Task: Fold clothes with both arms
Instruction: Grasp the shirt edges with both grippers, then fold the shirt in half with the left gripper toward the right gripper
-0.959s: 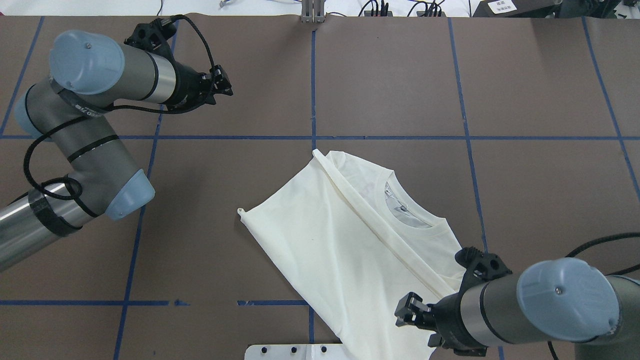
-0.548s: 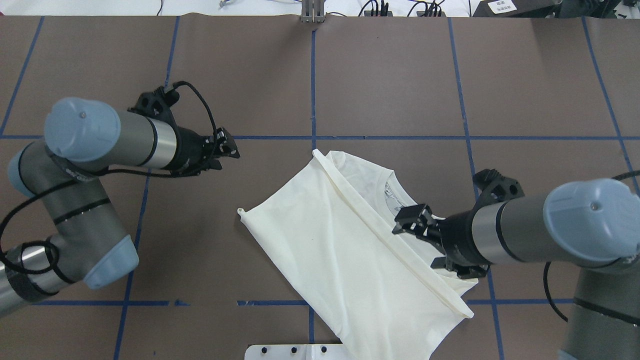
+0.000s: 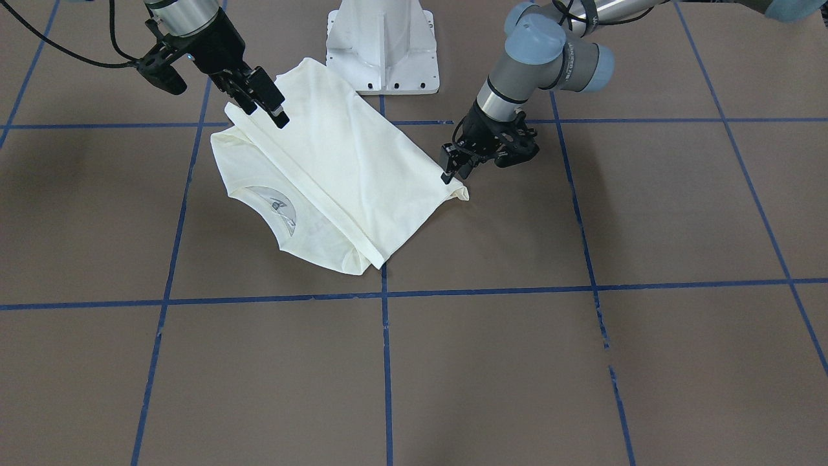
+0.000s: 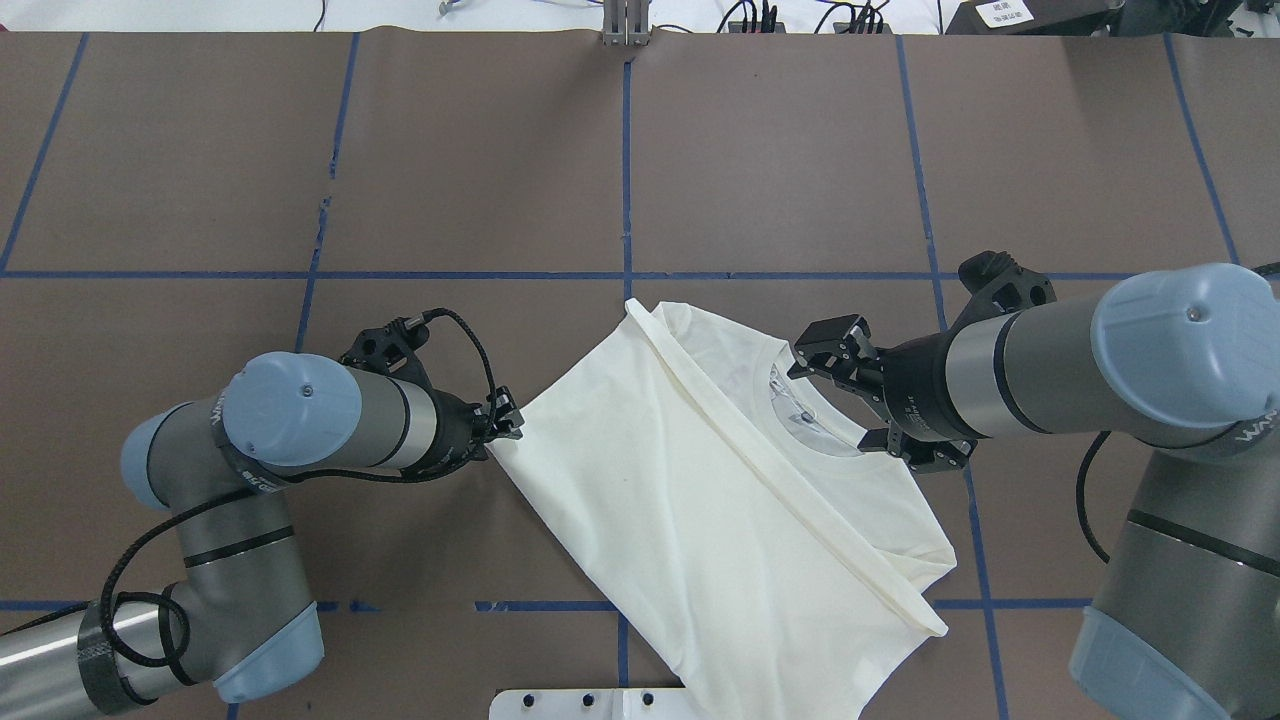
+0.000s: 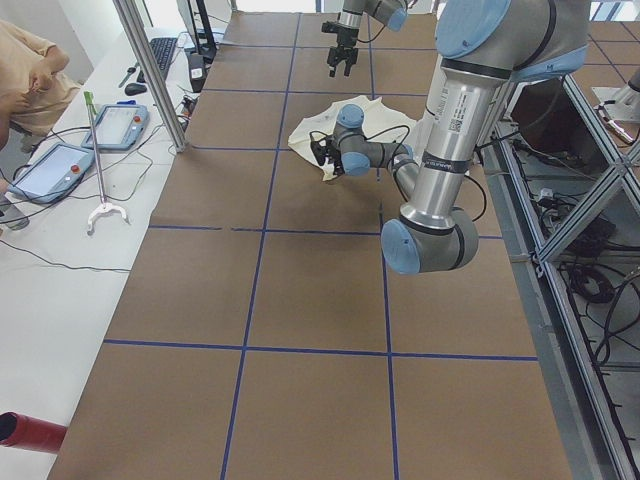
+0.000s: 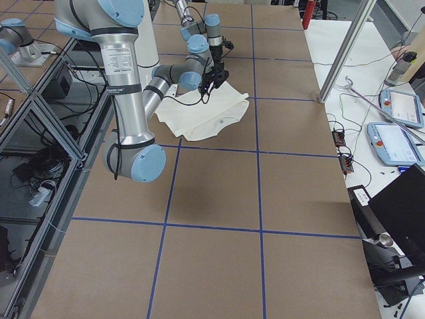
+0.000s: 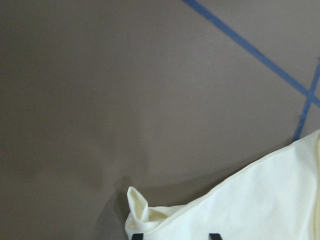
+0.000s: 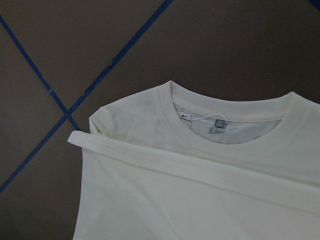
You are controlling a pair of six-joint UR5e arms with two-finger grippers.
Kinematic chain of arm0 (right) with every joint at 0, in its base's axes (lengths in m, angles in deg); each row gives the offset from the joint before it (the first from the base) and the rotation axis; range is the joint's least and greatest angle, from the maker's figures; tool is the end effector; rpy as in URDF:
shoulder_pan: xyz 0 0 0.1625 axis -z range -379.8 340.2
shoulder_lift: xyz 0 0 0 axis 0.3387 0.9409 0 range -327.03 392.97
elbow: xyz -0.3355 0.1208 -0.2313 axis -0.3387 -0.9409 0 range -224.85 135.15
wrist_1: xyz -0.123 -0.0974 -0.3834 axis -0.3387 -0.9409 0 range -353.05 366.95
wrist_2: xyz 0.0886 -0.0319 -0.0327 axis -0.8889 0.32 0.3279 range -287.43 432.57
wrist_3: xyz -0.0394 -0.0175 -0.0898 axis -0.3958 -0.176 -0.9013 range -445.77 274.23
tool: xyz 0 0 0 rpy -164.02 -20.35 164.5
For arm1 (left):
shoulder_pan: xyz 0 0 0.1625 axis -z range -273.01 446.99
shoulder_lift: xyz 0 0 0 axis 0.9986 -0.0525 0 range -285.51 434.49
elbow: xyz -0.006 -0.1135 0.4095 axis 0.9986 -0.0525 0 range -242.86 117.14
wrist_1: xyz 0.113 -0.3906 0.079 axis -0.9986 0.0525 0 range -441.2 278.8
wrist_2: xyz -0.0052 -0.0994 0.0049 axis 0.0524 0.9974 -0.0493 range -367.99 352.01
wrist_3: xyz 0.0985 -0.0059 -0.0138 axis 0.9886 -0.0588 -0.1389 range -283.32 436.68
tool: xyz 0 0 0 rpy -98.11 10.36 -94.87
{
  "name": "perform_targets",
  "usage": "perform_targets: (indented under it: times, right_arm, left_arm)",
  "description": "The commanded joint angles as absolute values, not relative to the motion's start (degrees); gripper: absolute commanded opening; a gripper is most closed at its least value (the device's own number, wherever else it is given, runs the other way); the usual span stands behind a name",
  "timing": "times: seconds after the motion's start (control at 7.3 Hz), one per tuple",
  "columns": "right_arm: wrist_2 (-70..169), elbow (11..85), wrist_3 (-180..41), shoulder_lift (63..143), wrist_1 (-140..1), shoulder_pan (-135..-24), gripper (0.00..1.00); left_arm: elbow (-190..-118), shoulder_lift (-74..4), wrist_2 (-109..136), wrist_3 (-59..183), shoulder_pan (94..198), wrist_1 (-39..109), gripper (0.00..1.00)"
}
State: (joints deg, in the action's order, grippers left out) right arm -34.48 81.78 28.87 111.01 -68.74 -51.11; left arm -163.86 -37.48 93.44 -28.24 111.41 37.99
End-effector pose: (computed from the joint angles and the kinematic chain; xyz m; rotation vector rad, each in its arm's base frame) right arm -0.3541 -0.3372 0.2388 -0.2079 -1.1284 0.7075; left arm 0.5184 -0.3602 0.3007 -0.0905 1.1050 -0.5079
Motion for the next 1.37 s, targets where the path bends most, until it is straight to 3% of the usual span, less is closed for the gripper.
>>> perform_targets:
  times: [0.0, 0.27, 0.68, 0.82, 1.1, 1.23]
  right_arm:
    - [-34.6, 81.6, 28.8, 110.8, -68.7, -51.2, 1.00]
    - [-34.6, 81.6, 28.8, 110.7, -68.7, -51.2, 1.00]
    - [-33.9, 81.6, 28.8, 110.6, -68.5, -51.1, 1.00]
    - [-33.9, 81.5, 28.8, 109.4, -68.5, -51.1, 1.00]
    - [-33.4, 80.8, 29.4, 108.1, -68.1, -51.3, 1.00]
    - [-33.1, 80.1, 29.5, 107.5, -64.4, -51.3, 1.00]
  left_arm:
    - [-162.4, -38.2, 93.0, -28.3, 111.0, 37.5, 0.45]
    - [-161.8, -37.9, 92.7, -28.4, 111.2, 37.5, 0.00]
    - [-160.8, -38.2, 91.5, -17.2, 119.3, 37.4, 0.00]
    - [-157.6, -41.6, 91.6, -15.5, 123.1, 37.5, 0.00]
    - [-141.2, -55.4, 91.5, -14.6, 127.9, 39.3, 0.00]
    - [-134.2, -58.6, 91.5, -13.5, 129.9, 44.7, 0.00]
